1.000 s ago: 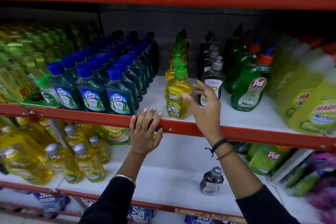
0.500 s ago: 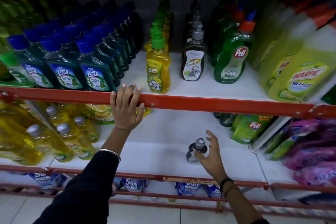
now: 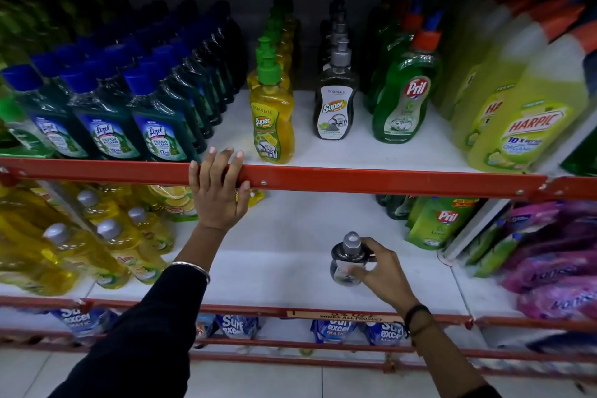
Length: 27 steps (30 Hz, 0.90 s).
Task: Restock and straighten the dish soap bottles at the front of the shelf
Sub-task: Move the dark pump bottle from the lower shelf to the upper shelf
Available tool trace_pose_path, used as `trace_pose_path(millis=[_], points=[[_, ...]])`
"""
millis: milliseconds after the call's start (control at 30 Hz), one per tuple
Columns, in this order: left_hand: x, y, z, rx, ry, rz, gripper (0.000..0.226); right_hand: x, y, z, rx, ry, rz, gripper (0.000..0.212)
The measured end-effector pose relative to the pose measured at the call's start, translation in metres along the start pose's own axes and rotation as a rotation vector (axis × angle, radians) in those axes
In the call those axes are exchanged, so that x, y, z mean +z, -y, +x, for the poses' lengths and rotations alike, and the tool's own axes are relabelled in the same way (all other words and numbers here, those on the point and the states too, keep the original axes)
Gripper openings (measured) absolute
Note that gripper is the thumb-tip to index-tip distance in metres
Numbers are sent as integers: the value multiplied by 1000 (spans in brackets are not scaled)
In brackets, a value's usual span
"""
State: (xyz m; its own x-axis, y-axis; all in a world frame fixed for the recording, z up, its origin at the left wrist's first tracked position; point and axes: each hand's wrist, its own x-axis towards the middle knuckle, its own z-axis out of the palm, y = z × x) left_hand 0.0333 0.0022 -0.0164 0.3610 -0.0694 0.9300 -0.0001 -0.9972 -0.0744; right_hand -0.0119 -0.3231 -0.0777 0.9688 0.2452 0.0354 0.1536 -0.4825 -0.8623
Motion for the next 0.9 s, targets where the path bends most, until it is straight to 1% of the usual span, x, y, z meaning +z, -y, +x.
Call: trace_pose_path(millis=[100,267,367,467,567,633,733,800,900], points=[[-2,-1,1,-8,15,-5,46,-18,43,-7,-100,-48,31,45],[-7,-3,3,-24,46,-30,46,-48,124,-11,-328,-143,110,46],[-9,-3,3,-26,62,-34,46,-63,160,0,-414,-252,175,47],[-11,-3,4,-31,78,-42,45,-75,188,20,-473,-410,209,50],[-11,-4,4,-40,86,-53,45,-82,203,47,-475,-502,248,52],[-11,-4,5,-38,82,-53,46,-82,204,66,-433,-516,276,54],[-10,-3,5,-33,64,-56,46,-76,200,88,-377,-497,231,56],[-10,-3,5,-31,58,-59,46,-71,196,97,-361,-480,181,56],[-10,-2,5,-24,56,-62,46,-64,189,105,-343,-447,171,56]])
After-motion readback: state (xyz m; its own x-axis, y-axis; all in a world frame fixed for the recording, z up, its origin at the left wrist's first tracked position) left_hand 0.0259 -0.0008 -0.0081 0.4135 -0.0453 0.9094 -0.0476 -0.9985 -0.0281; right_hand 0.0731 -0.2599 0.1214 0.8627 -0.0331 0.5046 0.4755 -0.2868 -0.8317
